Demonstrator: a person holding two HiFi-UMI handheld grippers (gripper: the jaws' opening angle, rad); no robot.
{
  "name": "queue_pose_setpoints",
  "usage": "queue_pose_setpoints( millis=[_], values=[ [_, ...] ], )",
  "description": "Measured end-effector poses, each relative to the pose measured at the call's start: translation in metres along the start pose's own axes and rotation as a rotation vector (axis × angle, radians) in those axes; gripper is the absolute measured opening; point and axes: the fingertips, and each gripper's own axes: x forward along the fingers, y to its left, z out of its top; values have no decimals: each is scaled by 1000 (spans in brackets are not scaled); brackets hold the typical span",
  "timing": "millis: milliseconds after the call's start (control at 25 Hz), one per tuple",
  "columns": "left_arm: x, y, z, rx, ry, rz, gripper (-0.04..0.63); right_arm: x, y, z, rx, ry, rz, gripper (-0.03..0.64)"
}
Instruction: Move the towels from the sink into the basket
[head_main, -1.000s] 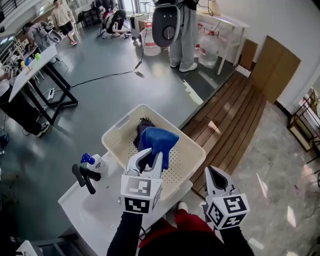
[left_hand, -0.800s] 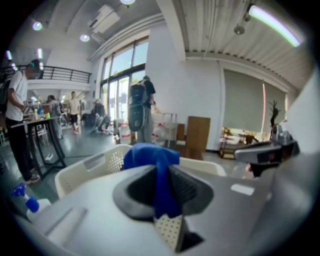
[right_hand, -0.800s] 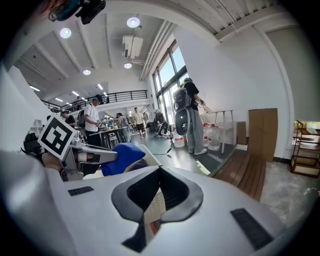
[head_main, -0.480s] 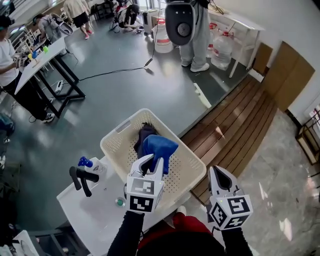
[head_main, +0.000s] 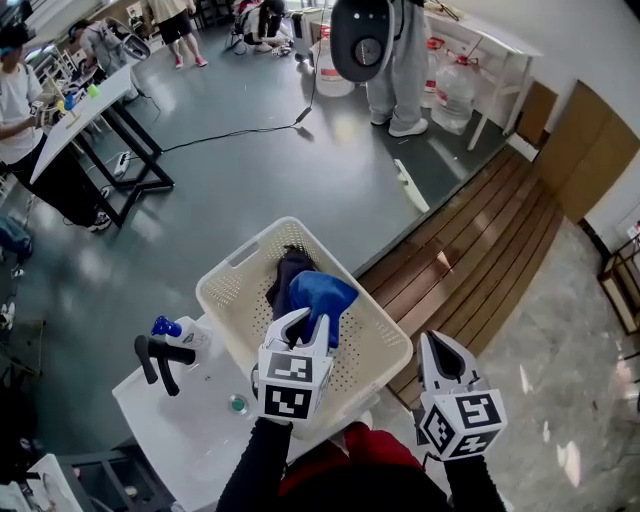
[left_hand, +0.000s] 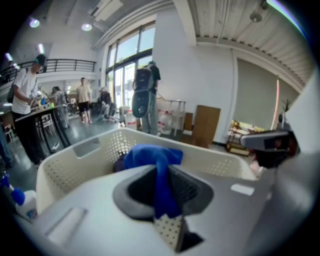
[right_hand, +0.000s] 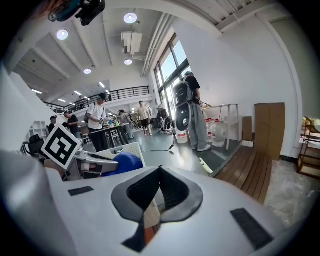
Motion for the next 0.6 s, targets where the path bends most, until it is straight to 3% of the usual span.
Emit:
queue_pose_setpoints(
  millis=[600],
  values=[
    [33,9,-23,-49,85,6,72,10,-3,-6,7,29,0,8]
  ],
)
